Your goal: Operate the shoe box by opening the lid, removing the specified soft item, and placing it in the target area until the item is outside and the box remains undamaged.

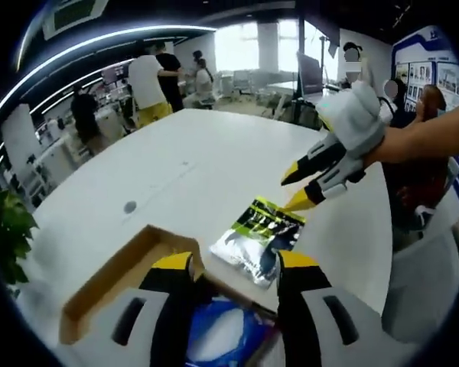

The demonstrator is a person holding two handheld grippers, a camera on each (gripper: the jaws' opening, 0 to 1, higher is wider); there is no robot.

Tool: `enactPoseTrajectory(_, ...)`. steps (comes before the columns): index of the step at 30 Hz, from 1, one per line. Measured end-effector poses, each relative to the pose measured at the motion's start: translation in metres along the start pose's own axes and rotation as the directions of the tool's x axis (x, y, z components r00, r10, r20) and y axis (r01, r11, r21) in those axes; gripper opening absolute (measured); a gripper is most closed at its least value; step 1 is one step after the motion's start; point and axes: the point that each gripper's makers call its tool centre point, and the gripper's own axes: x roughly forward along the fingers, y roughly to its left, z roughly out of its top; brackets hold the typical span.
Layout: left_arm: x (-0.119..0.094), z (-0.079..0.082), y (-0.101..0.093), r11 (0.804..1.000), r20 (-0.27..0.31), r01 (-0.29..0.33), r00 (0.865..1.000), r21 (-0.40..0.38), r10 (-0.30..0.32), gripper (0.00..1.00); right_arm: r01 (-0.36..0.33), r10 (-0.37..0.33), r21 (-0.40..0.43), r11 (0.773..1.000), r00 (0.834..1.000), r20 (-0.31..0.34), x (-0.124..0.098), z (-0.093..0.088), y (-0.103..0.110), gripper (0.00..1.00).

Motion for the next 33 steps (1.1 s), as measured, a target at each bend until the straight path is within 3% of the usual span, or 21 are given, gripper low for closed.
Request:
enactPoseTrajectory(16,-0.048,-0.040,0.025,0.995,-0.021,-0.074,0.997,-0.072,0.073,0.50,-0.087,0.090,-0.041,0.995,0.993,0.079,-0.023,0.035,0.049,0.36)
enactPoseTrajectory(33,-0.089,-0.081,0.052,0.972,-0.045,-0.162,0.987,-0.172,0.157,0.53,-0.223,0.226,-0.039,0.974,0.967,0.121,-0.021,0.058,0.111,0.41)
